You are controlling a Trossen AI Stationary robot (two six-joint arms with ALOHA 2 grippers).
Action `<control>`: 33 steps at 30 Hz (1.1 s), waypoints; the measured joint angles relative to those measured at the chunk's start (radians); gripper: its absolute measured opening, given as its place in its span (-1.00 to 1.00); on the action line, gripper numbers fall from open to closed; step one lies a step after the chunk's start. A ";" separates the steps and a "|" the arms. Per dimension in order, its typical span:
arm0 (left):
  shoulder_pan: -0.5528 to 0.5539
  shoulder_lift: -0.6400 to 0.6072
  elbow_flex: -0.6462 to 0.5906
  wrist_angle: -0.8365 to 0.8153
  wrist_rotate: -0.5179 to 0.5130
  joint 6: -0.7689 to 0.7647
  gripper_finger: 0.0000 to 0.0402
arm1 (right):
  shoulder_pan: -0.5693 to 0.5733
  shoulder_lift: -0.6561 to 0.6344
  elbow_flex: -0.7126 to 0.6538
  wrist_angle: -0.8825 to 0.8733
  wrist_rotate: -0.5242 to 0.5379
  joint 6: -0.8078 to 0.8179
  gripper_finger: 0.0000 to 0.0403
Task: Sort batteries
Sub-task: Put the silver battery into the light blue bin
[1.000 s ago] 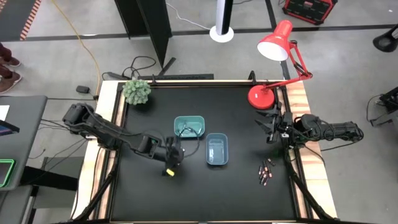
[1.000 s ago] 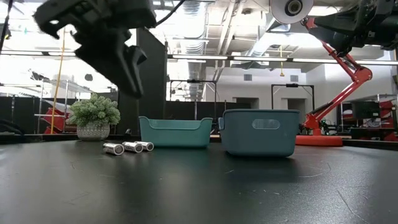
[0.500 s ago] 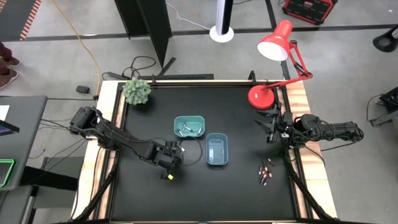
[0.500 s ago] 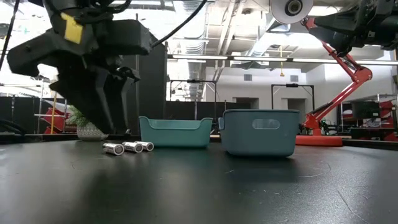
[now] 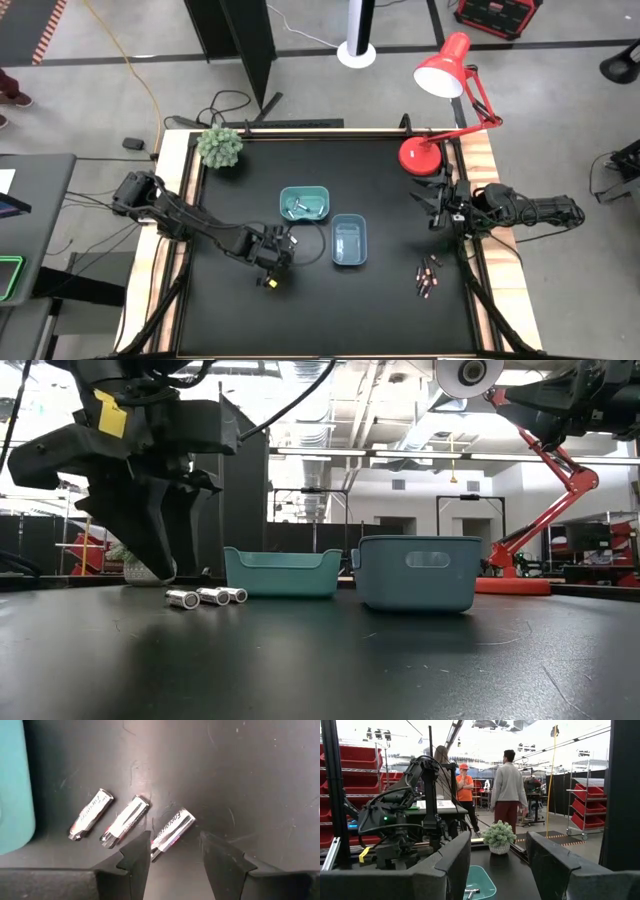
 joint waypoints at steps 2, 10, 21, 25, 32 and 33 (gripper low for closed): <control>0.007 0.016 0.000 0.006 -0.002 0.010 -0.19 | 0.000 0.000 0.000 0.000 0.000 0.000 0.03; 0.014 0.094 0.003 0.021 0.008 0.037 -0.19 | 0.001 0.000 0.000 -0.003 0.000 0.008 0.03; 0.022 0.095 0.002 0.023 0.019 0.000 -0.82 | 0.001 0.000 0.000 0.001 0.000 0.018 0.03; 0.022 0.095 0.002 0.024 0.011 0.001 -0.83 | 0.001 0.000 0.000 0.005 0.000 0.019 0.03; 0.023 0.048 0.020 0.003 -0.001 0.022 -0.83 | 0.001 0.000 0.000 0.005 0.000 0.029 0.03; 0.023 0.030 0.028 0.008 -0.008 0.031 -0.83 | 0.001 0.000 0.000 0.005 0.000 0.029 0.03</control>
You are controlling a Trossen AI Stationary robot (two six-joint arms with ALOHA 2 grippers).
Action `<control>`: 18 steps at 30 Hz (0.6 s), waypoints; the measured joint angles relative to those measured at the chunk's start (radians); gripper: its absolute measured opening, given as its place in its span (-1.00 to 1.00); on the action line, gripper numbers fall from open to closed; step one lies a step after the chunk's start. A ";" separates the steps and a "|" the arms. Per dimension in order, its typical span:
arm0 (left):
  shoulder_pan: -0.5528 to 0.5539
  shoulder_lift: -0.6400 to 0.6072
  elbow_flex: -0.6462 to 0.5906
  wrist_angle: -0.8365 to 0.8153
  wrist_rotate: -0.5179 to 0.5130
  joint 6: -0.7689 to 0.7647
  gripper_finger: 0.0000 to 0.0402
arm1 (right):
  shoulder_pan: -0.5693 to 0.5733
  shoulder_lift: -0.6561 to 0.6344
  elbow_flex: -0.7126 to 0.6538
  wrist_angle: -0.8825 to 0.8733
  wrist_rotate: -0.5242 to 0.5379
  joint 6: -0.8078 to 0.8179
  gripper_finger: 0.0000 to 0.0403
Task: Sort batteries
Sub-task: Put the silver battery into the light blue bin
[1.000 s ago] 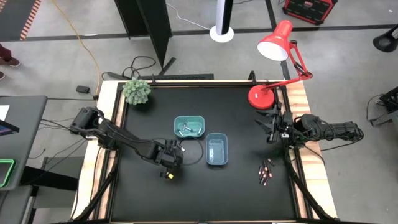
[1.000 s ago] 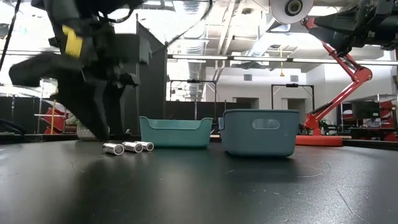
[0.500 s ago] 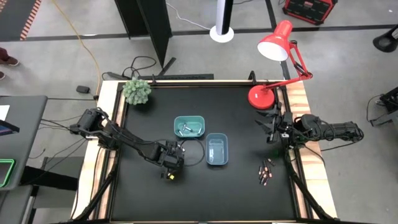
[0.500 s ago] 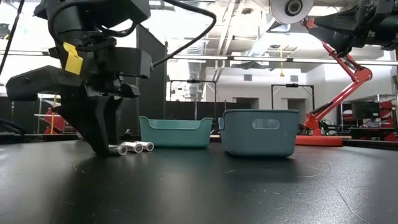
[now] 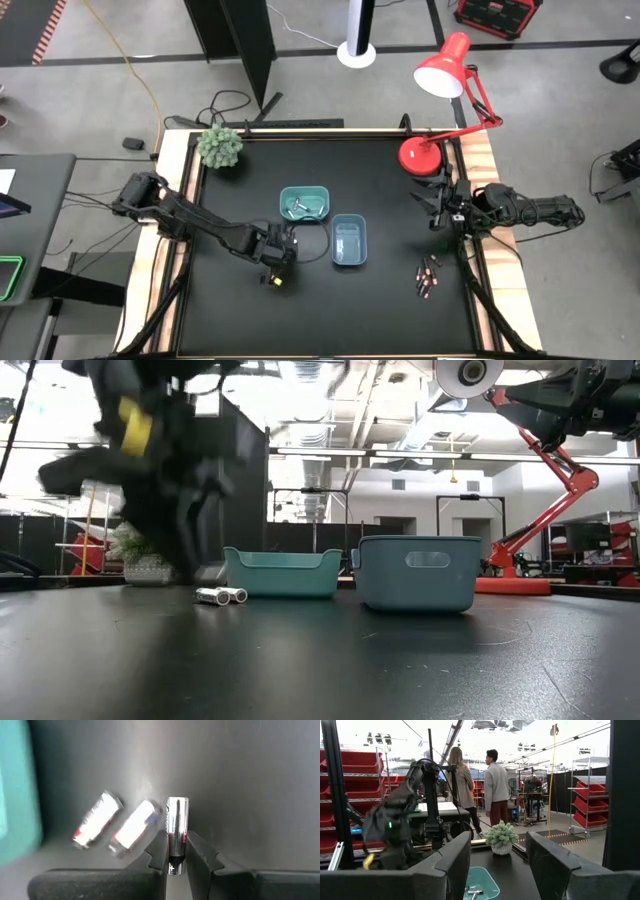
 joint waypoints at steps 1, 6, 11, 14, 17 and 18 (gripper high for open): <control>-0.001 -0.019 0.006 0.004 -0.001 0.009 -0.83 | 0.000 0.000 0.000 0.000 0.000 0.000 0.03; -0.006 -0.120 0.009 0.024 0.005 0.079 -0.83 | 0.000 0.000 0.000 0.000 0.000 0.000 0.03; -0.012 -0.238 0.009 0.116 0.051 0.190 -0.83 | 0.000 0.000 0.000 -0.002 0.000 -0.003 0.03; -0.011 -0.282 0.010 0.139 0.051 0.213 -0.83 | 0.000 0.000 0.000 -0.006 0.000 -0.003 0.03; -0.011 -0.294 0.010 0.141 0.051 0.214 -0.83 | 0.000 0.000 0.000 -0.007 0.000 -0.004 0.03; -0.011 -0.294 0.010 0.148 0.053 0.221 -0.83 | 0.000 0.000 0.000 -0.008 0.000 -0.004 0.03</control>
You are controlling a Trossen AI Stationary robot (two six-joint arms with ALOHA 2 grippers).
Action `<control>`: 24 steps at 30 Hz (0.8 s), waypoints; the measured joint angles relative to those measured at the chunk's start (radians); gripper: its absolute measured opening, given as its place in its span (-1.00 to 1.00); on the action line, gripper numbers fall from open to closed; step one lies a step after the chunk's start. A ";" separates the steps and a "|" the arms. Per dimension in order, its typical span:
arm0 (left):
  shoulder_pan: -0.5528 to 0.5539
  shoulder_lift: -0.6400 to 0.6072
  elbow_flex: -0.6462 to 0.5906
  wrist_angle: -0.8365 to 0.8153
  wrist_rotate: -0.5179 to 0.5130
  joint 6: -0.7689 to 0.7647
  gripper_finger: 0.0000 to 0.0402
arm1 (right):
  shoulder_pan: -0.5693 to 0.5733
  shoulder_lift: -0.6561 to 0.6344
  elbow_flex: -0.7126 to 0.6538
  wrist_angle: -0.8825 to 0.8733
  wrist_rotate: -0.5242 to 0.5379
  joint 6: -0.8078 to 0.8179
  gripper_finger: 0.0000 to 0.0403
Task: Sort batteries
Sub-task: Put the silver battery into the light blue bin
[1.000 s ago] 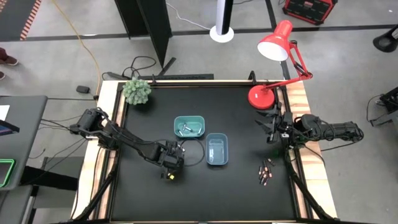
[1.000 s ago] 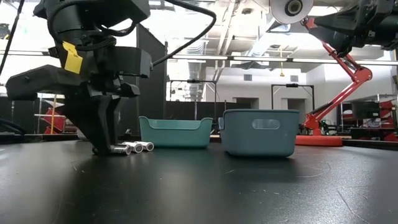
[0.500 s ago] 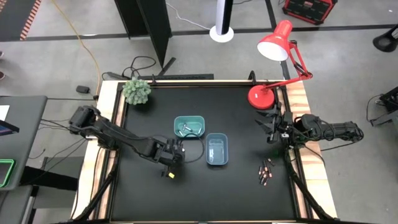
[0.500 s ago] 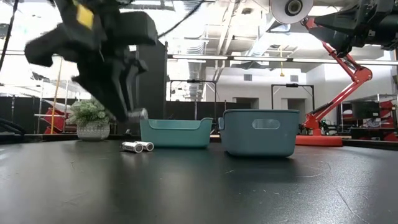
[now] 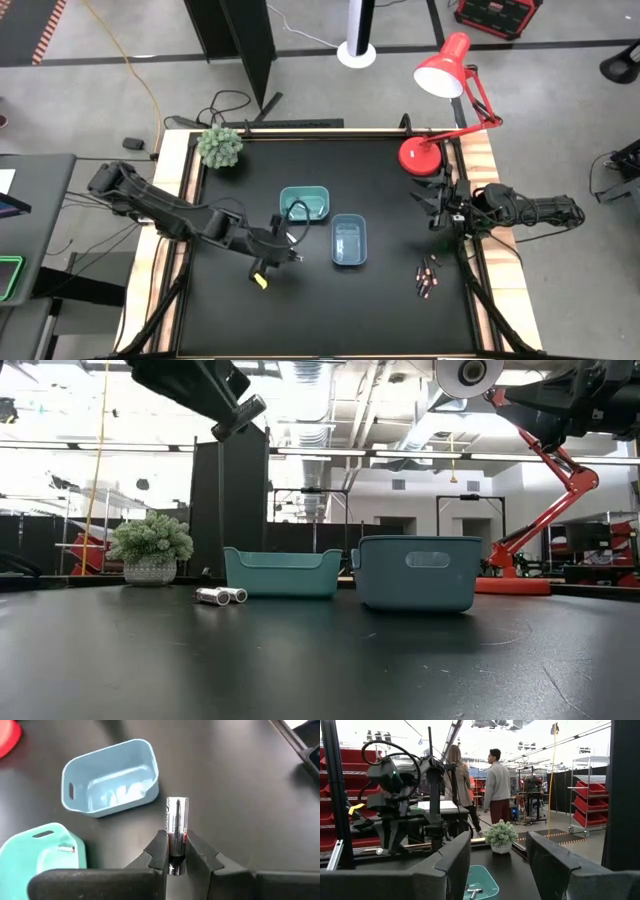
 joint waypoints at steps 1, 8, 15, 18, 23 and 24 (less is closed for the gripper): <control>-0.001 0.001 0.000 0.018 0.012 0.013 -0.83 | 0.000 0.000 0.000 0.000 0.000 -0.002 0.03; -0.003 0.000 0.000 0.271 0.268 0.157 -0.83 | 0.000 0.000 0.000 -0.001 0.000 -0.015 0.03; 0.012 -0.001 0.000 0.365 0.436 0.183 -0.83 | 0.000 0.000 0.000 -0.001 0.000 -0.018 0.03; 0.013 -0.001 0.000 0.374 0.424 0.173 -0.83 | 0.000 0.000 0.000 -0.001 0.000 -0.018 0.03; 0.036 -0.001 -0.023 0.597 0.366 0.078 -0.83 | 0.000 0.000 0.000 -0.001 0.000 -0.018 0.03; 0.041 -0.001 -0.028 0.646 0.349 0.060 -0.83 | 0.000 0.000 0.000 -0.001 0.000 -0.018 0.03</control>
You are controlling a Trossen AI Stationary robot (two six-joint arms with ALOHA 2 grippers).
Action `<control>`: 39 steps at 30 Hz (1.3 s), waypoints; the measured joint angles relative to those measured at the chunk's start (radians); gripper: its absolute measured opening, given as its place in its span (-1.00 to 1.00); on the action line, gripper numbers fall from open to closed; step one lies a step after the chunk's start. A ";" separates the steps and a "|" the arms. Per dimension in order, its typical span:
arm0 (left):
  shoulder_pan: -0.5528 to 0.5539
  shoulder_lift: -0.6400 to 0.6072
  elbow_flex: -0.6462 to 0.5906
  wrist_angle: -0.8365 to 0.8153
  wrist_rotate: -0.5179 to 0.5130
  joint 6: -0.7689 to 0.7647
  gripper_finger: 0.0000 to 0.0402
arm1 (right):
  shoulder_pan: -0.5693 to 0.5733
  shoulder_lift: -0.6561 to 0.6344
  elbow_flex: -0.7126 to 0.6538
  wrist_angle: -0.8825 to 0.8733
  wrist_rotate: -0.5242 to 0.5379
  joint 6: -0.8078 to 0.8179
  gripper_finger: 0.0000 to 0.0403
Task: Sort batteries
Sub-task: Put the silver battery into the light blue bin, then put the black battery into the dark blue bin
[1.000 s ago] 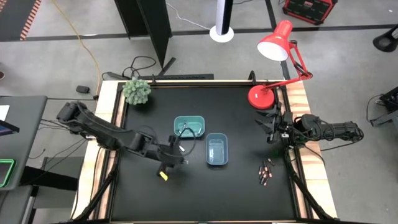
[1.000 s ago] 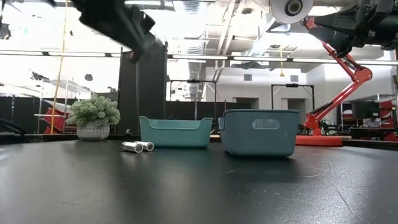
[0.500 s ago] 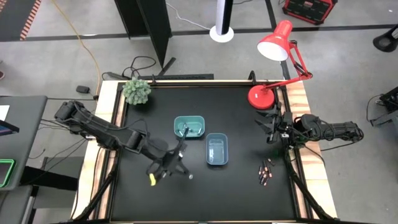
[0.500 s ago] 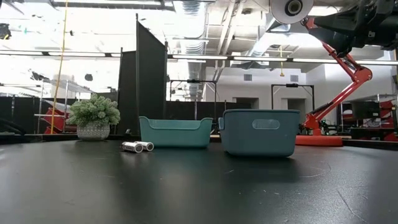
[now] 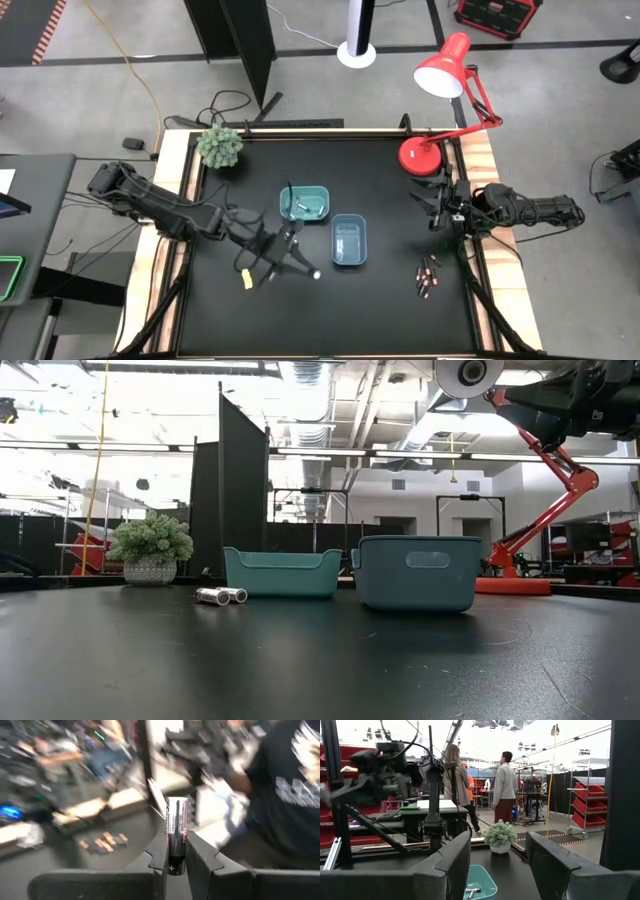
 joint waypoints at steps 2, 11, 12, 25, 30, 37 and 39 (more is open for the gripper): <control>0.011 0.000 -0.004 0.034 -0.010 -0.015 -0.83 | 0.000 0.000 0.000 0.000 0.000 0.000 0.03; 0.055 0.003 -0.007 -0.337 -0.561 -0.106 -0.83 | 0.000 0.000 0.000 -0.002 0.000 0.001 0.03; 0.067 0.003 -0.007 -0.384 -0.623 -0.136 -0.83 | 0.000 0.000 0.000 -0.002 0.000 0.001 0.03; 0.325 0.005 -0.007 -0.678 -0.533 -0.316 -0.73 | 0.000 0.000 0.000 -0.002 0.000 0.019 0.03; 0.380 0.049 -0.007 -0.693 -0.504 -0.315 -0.55 | 0.000 0.000 0.000 -0.002 0.000 0.020 0.03; 0.389 0.081 -0.006 -0.689 -0.520 -0.306 -0.32 | 0.000 0.006 0.004 -0.044 -0.001 0.065 0.07; 0.385 0.068 0.000 -0.682 -0.539 -0.308 -0.25 | 0.005 0.014 0.027 -0.129 -0.006 0.102 0.11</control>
